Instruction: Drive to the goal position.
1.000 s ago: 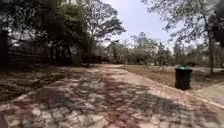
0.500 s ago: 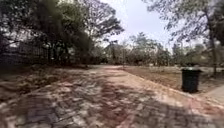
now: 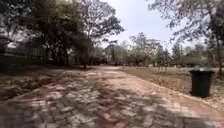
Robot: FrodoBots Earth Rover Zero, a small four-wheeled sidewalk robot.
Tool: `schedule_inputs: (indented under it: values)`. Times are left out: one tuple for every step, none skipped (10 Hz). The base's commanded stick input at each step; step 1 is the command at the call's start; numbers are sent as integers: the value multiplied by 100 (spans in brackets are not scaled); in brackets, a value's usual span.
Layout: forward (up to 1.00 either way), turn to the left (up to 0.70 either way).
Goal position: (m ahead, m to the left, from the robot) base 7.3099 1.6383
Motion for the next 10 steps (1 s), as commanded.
schedule_inputs:
  values:
    - [70,0]
    - [70,0]
    - [70,0]
    - [70,0]
    - [70,0]
    - [70,0]
    - [70,0]
    - [70,0]
    - [70,0]
    - [70,0]
